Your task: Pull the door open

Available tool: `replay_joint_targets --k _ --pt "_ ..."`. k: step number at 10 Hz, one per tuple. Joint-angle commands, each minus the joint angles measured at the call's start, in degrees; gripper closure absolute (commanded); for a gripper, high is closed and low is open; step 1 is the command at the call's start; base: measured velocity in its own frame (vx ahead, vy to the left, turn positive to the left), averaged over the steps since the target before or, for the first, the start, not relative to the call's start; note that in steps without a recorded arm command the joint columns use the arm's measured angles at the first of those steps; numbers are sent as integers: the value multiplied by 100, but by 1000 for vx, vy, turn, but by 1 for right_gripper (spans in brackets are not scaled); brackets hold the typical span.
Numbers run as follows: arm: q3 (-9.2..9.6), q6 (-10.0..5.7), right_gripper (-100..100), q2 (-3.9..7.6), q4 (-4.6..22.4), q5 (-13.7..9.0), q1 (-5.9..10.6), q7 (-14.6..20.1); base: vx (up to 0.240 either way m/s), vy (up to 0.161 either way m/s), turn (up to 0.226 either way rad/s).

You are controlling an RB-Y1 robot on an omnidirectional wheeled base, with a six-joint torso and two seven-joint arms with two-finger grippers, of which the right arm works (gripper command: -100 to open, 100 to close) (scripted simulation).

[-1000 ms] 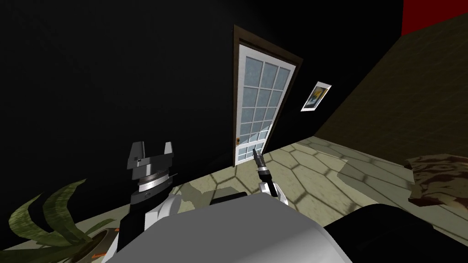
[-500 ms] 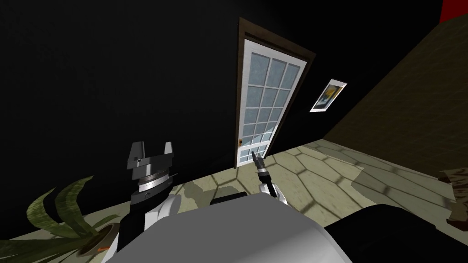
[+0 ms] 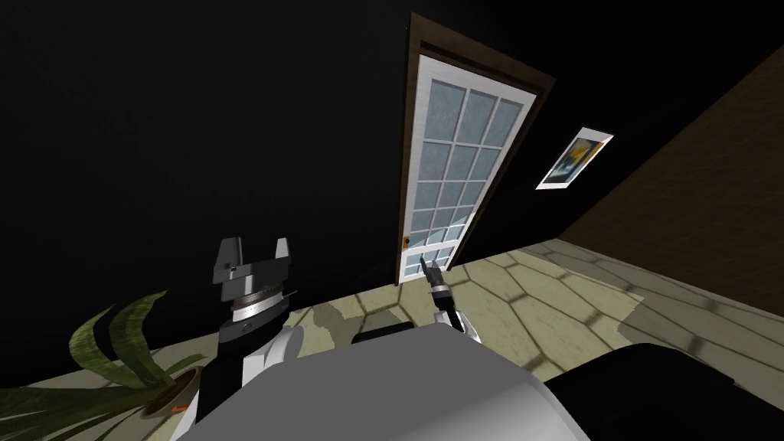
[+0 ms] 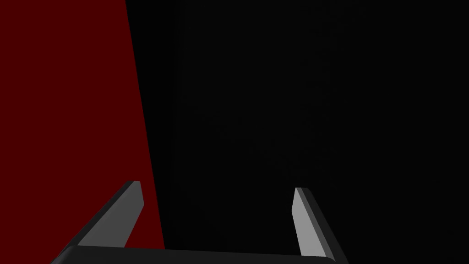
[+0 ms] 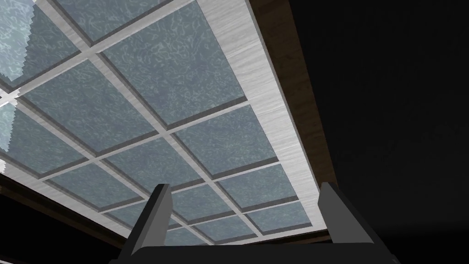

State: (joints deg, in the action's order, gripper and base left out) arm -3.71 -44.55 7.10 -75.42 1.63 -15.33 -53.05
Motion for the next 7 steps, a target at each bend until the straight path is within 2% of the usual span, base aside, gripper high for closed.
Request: replay_joint_targets --k 1,7 --pt "8 -21 -100 0 199 19 12 -286 90 -32 105" --pt "-9 -138 -100 57 1057 58 191 -1245 95 -31 105"
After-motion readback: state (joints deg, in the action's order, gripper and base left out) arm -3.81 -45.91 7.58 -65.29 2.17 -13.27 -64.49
